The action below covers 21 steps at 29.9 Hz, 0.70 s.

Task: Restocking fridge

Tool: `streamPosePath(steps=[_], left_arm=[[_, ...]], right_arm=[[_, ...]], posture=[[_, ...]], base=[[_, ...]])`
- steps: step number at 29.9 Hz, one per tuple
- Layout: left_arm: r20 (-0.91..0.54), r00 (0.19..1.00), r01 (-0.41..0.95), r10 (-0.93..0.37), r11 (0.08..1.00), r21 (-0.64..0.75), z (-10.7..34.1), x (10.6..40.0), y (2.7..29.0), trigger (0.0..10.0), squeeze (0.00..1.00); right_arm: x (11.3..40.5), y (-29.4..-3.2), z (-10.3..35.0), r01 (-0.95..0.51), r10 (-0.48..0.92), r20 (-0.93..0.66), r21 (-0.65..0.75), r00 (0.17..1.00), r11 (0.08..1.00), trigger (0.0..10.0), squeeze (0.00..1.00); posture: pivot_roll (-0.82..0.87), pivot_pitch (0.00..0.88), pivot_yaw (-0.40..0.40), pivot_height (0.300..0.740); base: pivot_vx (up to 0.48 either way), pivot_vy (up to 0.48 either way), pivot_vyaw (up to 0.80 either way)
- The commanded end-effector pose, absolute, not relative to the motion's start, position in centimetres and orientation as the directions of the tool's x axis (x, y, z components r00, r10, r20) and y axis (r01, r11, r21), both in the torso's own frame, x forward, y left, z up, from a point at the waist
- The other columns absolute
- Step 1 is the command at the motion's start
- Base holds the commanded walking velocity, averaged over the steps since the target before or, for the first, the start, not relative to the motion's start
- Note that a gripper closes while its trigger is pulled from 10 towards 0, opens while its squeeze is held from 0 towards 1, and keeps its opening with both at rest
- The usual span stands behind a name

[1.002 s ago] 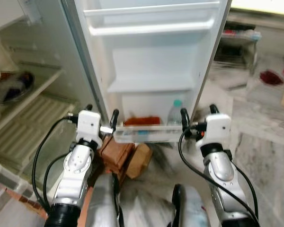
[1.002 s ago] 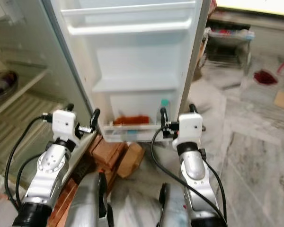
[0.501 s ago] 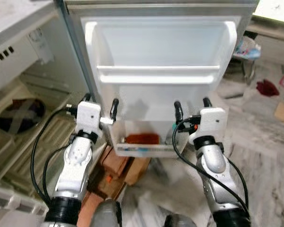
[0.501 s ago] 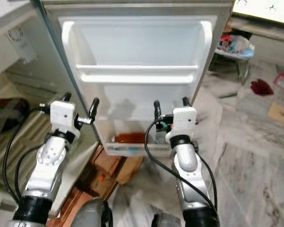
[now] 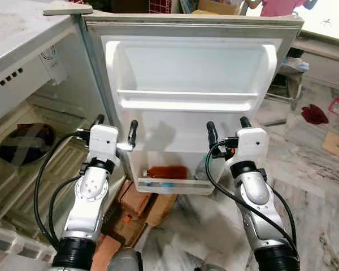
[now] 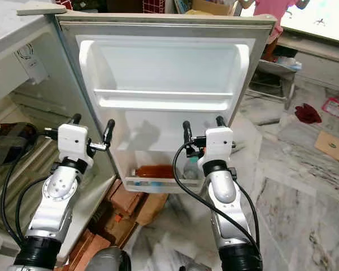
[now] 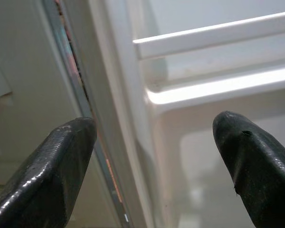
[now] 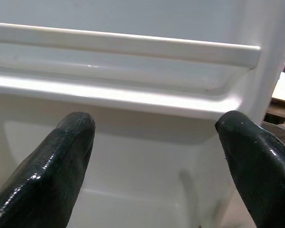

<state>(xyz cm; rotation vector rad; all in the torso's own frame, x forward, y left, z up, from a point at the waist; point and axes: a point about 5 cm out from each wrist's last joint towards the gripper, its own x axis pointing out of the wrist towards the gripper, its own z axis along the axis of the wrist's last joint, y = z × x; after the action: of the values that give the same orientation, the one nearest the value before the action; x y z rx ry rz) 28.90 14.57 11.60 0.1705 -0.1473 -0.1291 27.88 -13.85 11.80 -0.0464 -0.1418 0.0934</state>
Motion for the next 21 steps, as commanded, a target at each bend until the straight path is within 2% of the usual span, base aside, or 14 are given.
streamPosePath(steps=[1,11,21], left_arm=[[0.115,0.985,0.107,-0.131,0.975,0.194,11.4,29.1,14.8,10.0,0.0],[0.062,0.985,0.146,-0.164,0.963,0.225,10.0,29.1,14.7,10.0,0.0],[0.049,0.984,0.159,-0.174,0.962,0.22,9.5,29.1,14.4,10.0,0.0]], right_arm=[[27.8,-14.2,11.7,-0.082,0.09,0.136,-0.06,0.987,0.995,10.0,0.0],[25.1,-15.0,9.7,-0.049,0.056,0.078,-0.087,0.995,0.995,10.0,0.0],[25.3,-15.3,9.8,-0.019,0.028,0.095,-0.097,0.995,0.995,10.0,0.0]], posture=[[0.03,0.034,-0.04,0.74],[0.0,0.027,-0.024,0.74],[0.0,0.01,-0.007,0.74]], base=[[0.0,0.0,0.0],[0.0,0.0,0.0],[0.0,-0.367,0.0]])
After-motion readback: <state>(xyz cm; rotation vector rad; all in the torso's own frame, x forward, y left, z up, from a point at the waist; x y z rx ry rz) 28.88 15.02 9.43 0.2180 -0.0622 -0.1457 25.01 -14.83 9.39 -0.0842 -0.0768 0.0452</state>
